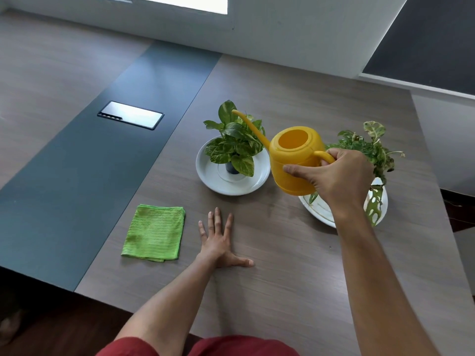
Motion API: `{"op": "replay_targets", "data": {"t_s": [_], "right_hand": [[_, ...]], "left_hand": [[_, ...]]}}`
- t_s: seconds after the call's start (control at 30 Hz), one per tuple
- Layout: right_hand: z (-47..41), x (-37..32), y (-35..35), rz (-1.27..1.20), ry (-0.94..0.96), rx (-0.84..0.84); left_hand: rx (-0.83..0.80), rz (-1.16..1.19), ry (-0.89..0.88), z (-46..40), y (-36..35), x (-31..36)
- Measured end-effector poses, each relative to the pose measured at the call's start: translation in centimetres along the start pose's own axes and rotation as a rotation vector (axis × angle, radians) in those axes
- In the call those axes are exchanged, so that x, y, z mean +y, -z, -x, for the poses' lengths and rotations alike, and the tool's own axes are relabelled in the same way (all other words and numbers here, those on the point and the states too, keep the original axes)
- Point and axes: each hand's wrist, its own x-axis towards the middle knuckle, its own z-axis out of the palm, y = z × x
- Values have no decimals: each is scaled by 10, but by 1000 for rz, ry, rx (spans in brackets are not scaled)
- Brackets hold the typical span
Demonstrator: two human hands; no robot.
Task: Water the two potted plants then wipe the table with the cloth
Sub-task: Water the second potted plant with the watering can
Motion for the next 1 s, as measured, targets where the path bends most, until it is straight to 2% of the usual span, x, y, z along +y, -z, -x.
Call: {"op": "replay_targets", "data": {"t_s": [1.0], "right_hand": [[-9,-6,3,-10,-21,11]], "left_hand": [[-10,4,9,-2,-1,-1]]}}
